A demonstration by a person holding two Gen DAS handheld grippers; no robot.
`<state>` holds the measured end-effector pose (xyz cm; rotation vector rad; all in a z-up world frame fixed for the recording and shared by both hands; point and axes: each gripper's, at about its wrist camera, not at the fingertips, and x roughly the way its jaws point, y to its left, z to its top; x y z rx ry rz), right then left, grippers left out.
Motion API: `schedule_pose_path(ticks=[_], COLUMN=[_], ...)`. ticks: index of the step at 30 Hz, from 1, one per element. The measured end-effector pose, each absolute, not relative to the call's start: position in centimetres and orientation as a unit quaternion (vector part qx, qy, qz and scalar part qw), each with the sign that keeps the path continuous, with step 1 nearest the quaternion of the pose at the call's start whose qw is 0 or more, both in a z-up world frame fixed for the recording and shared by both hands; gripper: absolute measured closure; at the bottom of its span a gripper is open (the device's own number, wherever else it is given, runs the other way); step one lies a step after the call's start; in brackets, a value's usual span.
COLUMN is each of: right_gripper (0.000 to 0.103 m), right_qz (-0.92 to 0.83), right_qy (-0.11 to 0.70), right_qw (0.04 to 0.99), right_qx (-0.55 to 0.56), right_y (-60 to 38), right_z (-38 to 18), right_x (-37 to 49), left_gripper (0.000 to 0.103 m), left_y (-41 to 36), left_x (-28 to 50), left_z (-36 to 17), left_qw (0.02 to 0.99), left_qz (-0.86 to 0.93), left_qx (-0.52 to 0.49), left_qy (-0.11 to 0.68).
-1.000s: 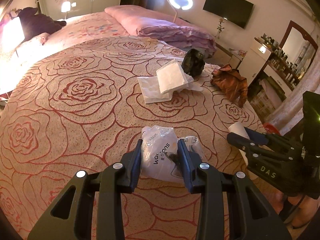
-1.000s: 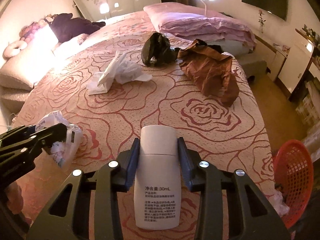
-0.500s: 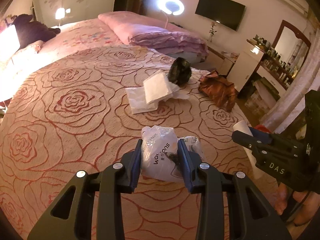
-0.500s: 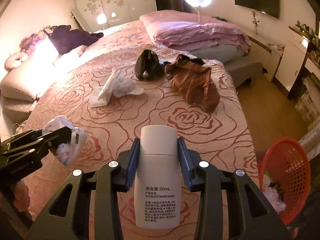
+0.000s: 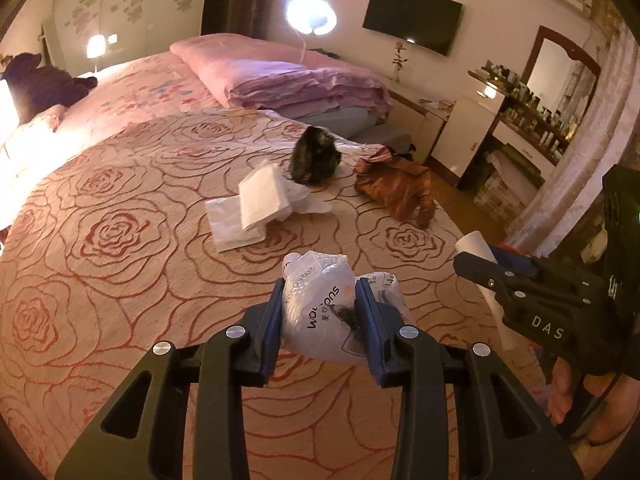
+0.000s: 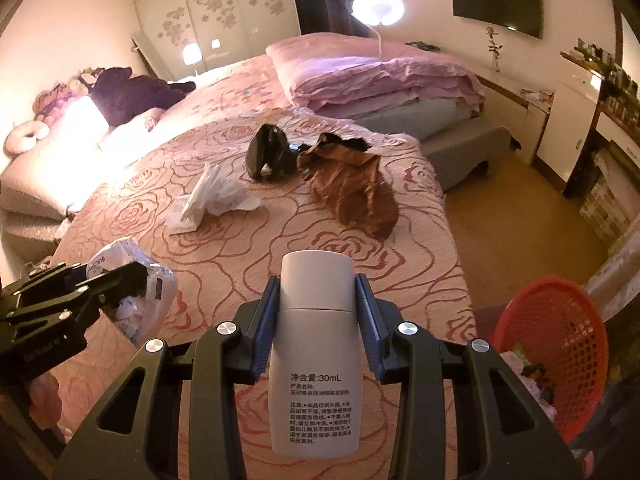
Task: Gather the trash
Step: 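Carry the white bag and bottle over the red basket with both tools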
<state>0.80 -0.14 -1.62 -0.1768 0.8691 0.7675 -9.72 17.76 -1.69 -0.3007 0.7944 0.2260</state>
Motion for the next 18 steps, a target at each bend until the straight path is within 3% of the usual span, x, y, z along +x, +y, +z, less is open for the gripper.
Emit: schedule_pose_path(ticks=[18], right_gripper=[0.066], right_qz=[0.304], right_qy=[0.391], right_qw=[0.868], right_qx=[-0.045], right_y=[-6.8], right_z=[-0.2], right_x=[3.5], left_gripper=[0.070], left_y=[10.5], left_x=[-4.1], left_z=[-0.6], left_qw=[0.918], left_qz=[0.032], left_qx=[-0.078], left_qy=[0.388])
